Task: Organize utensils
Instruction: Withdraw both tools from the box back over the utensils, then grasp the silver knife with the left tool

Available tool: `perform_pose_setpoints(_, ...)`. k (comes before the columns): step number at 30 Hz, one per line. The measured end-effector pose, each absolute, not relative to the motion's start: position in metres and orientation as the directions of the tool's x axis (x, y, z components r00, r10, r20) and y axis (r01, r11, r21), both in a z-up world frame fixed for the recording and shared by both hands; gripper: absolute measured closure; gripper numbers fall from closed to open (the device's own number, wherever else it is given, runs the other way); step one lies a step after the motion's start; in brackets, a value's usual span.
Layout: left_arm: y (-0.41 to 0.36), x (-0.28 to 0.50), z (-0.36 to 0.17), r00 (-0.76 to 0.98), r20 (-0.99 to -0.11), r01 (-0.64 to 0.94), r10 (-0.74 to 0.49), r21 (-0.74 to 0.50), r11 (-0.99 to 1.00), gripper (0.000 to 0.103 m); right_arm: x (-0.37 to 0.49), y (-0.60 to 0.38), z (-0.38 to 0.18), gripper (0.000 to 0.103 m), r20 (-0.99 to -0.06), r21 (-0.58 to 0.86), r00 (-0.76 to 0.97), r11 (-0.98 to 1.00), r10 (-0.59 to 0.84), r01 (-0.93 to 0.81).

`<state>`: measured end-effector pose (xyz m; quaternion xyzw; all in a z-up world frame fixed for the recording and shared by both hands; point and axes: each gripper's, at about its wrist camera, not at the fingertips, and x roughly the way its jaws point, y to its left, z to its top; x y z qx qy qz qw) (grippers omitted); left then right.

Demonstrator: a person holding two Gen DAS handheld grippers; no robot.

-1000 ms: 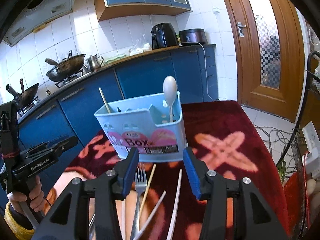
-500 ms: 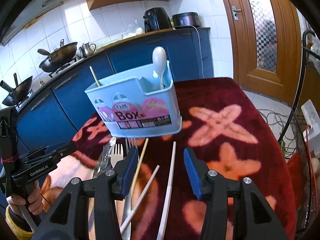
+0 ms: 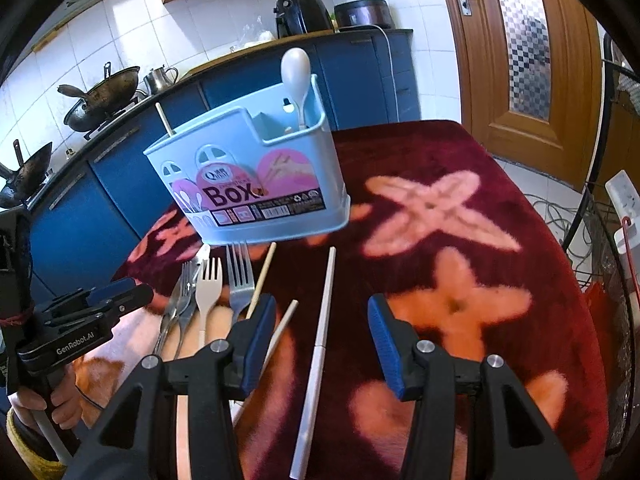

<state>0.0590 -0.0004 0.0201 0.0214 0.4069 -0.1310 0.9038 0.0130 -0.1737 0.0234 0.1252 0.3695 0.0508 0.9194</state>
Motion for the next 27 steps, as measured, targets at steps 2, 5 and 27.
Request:
perform_pose_setpoints(2, -0.003, 0.061, 0.017, 0.623, -0.75, 0.26, -0.224, -0.072, 0.963, 0.063, 0.013, -0.174, 0.021, 0.052, -0.67, 0.27, 0.718, 0.963, 0.188, 0.001)
perform_pose_setpoints(5, -0.007, 0.064, 0.012, 0.611, -0.758, 0.266, -0.227, -0.074, 0.961, 0.063, 0.015, -0.175, 0.017, 0.052, -0.677, 0.276, 0.71, 0.961, 0.192, 0.003)
perform_pose_setpoints(27, -0.02, 0.078, -0.008, 0.562, -0.79, 0.294, -0.243, -0.084, 0.952, 0.098, 0.019, -0.177, 0.007, 0.052, -0.69, 0.309, 0.689, 0.951, 0.222, 0.003)
